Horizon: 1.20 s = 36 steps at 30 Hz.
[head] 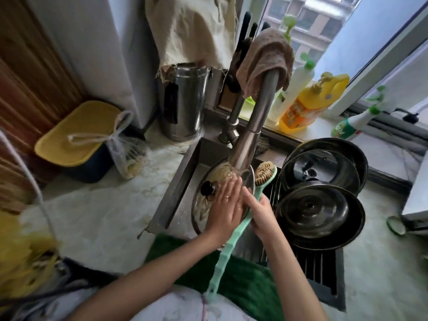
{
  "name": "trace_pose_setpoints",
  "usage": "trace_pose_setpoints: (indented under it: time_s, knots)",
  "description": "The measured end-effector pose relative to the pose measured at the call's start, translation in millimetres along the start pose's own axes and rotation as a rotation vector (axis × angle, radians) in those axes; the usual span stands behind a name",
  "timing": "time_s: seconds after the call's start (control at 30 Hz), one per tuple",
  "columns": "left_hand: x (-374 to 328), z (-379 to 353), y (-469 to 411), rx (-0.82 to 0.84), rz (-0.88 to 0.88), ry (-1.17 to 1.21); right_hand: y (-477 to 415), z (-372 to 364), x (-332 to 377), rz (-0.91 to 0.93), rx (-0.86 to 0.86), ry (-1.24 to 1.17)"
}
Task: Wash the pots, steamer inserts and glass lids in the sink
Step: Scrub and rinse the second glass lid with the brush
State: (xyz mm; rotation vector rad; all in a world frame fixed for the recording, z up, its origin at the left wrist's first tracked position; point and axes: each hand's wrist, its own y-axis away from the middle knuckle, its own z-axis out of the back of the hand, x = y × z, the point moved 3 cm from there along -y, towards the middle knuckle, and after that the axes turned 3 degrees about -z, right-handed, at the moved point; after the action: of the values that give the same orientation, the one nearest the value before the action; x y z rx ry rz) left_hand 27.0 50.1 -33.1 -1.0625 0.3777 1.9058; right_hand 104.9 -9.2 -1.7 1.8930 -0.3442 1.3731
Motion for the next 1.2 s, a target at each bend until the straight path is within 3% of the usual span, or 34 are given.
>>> trace_pose_setpoints:
  time_s: [0.07,0.2,0.23,0.3,0.4,0.47,0.6,0.77,0.83,0.93,1.0,1.13,1.2]
  knots:
    - [9.4,0.4,-4.5,0.063,0.032,0.068,0.0,-0.8,-1.3,0.01,-0.003,0.032]
    - [17.3,16.0,-66.7,0.033,0.367,0.113,1.3,-14.2,0.0,0.0,-0.003,0.009]
    - [15.0,18.2,-73.2,0.047,0.355,0.04,0.9,-16.0,2.2,-0.006,-0.005,-0.006]
    - [10.2,18.8,-59.0,0.085,0.12,-0.071,-1.0,-14.3,4.1,-0.023,-0.013,-0.047]
    - [-1.9,21.5,-2.2,0.114,-0.171,-0.021,-2.5,-8.7,4.8,-0.037,-0.033,-0.105]
    - [2.6,21.4,-3.1,0.17,-0.172,0.005,-0.9,-12.2,3.5,-0.028,-0.021,-0.106]
    - [10.8,33.8,-53.1,0.154,0.106,-0.008,0.8,-25.0,3.4,-0.031,0.013,-0.115]
    - [7.8,29.9,0.1,0.181,-0.217,0.018,2.5,-21.3,2.1,-0.034,0.004,-0.153]
    - [19.4,27.2,-11.8,0.169,-0.13,0.067,4.2,-23.1,-0.8,-0.018,0.013,-0.131]
    - [25.6,24.2,-61.1,0.087,0.247,0.031,5.9,-27.0,-4.8,-0.013,-0.005,-0.087]
    - [17.9,20.1,-75.0,0.075,0.372,-0.064,7.0,-24.9,-6.1,-0.023,-0.034,-0.109]
    - [-0.2,6.7,-29.2,0.026,0.073,0.012,7.5,-9.1,-3.6,-0.035,-0.104,-0.086]
    - [3.1,-0.1,-12.7,0.078,-0.006,0.083,9.8,-4.5,-3.9,-0.011,-0.109,-0.038]
